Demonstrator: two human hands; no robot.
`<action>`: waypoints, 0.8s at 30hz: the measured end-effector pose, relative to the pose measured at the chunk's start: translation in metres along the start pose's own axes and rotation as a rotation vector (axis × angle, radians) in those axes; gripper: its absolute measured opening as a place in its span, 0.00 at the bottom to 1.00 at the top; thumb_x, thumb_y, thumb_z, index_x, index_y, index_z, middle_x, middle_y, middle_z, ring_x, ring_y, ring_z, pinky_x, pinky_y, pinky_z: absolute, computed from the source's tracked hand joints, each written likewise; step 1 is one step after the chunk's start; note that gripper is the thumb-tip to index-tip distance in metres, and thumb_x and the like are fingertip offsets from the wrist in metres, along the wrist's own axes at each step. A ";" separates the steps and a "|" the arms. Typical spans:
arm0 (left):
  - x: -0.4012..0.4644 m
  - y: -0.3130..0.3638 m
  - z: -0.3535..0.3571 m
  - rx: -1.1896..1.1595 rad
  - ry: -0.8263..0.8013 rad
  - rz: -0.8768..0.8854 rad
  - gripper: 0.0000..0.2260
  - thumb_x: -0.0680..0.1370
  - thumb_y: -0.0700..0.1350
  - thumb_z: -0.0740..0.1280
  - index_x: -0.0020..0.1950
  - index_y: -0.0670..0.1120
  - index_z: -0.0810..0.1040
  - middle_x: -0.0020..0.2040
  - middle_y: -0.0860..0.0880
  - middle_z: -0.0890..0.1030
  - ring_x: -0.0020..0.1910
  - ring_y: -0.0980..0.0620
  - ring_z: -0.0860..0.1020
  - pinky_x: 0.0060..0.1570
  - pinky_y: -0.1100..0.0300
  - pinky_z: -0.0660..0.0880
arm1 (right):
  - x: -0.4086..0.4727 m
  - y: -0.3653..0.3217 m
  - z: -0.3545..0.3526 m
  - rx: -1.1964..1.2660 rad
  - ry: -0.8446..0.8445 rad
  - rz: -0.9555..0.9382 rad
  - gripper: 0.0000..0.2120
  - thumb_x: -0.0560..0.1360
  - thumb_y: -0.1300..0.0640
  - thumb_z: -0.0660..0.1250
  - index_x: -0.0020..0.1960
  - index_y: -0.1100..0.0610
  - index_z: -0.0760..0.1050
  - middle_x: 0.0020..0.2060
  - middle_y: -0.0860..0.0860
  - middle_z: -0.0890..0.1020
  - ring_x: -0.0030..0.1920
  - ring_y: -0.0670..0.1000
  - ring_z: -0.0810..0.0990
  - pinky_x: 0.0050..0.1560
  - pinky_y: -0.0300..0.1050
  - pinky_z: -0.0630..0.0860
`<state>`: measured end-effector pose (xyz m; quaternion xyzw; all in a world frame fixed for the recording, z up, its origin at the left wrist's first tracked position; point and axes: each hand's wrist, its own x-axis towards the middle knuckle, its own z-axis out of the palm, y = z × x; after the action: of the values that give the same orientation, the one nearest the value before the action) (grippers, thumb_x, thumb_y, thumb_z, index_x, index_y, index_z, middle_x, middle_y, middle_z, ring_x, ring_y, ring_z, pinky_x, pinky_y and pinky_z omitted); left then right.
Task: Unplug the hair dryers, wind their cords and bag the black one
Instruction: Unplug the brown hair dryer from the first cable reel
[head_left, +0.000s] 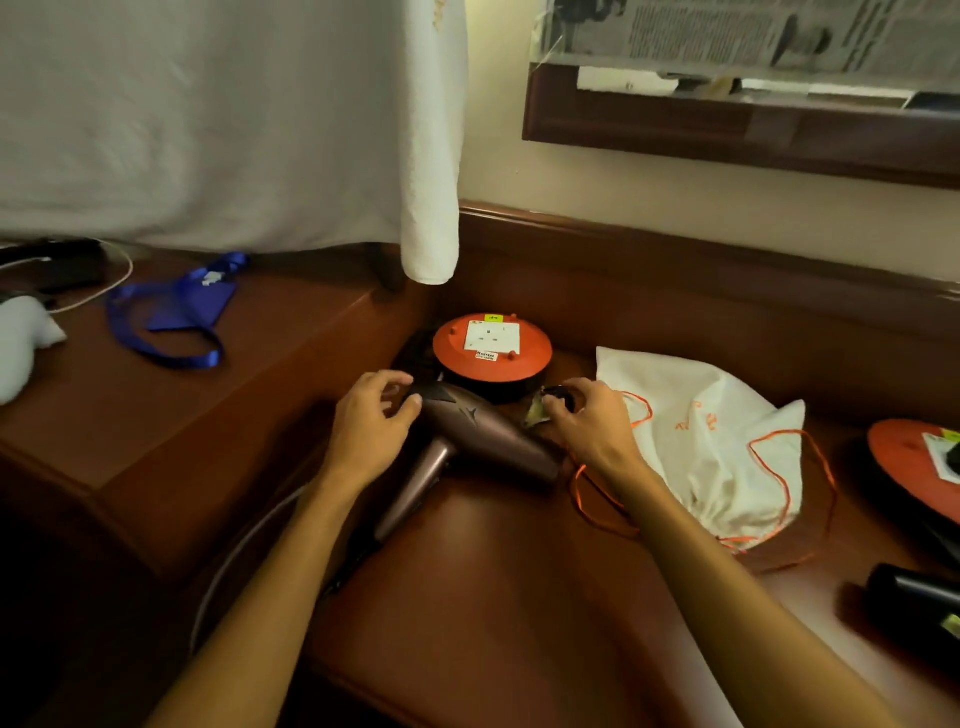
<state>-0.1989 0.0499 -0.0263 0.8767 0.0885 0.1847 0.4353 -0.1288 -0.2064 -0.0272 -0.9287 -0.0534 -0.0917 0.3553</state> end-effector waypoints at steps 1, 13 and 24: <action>-0.010 -0.003 -0.002 -0.004 0.002 -0.026 0.14 0.80 0.46 0.71 0.66 0.47 0.79 0.66 0.47 0.78 0.63 0.50 0.78 0.60 0.56 0.76 | -0.014 -0.001 -0.002 0.020 -0.019 -0.038 0.18 0.78 0.48 0.70 0.62 0.58 0.81 0.56 0.56 0.84 0.55 0.55 0.81 0.54 0.49 0.78; -0.064 -0.009 0.011 0.188 -0.249 -0.163 0.29 0.76 0.56 0.76 0.71 0.42 0.75 0.60 0.45 0.80 0.50 0.50 0.79 0.44 0.60 0.72 | -0.068 0.008 0.014 -0.110 -0.239 -0.144 0.31 0.79 0.52 0.69 0.78 0.52 0.62 0.68 0.55 0.73 0.66 0.55 0.71 0.67 0.49 0.70; -0.054 0.047 0.019 -0.174 -0.504 -0.264 0.13 0.79 0.46 0.74 0.58 0.41 0.77 0.45 0.40 0.86 0.30 0.52 0.83 0.26 0.60 0.77 | -0.065 0.027 -0.049 -0.060 -0.014 -0.256 0.22 0.76 0.56 0.73 0.68 0.58 0.75 0.57 0.57 0.79 0.59 0.59 0.75 0.58 0.41 0.66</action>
<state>-0.2411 -0.0094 -0.0121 0.8353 0.0746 -0.0901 0.5372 -0.1942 -0.2614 -0.0230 -0.9251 -0.1714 -0.1312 0.3124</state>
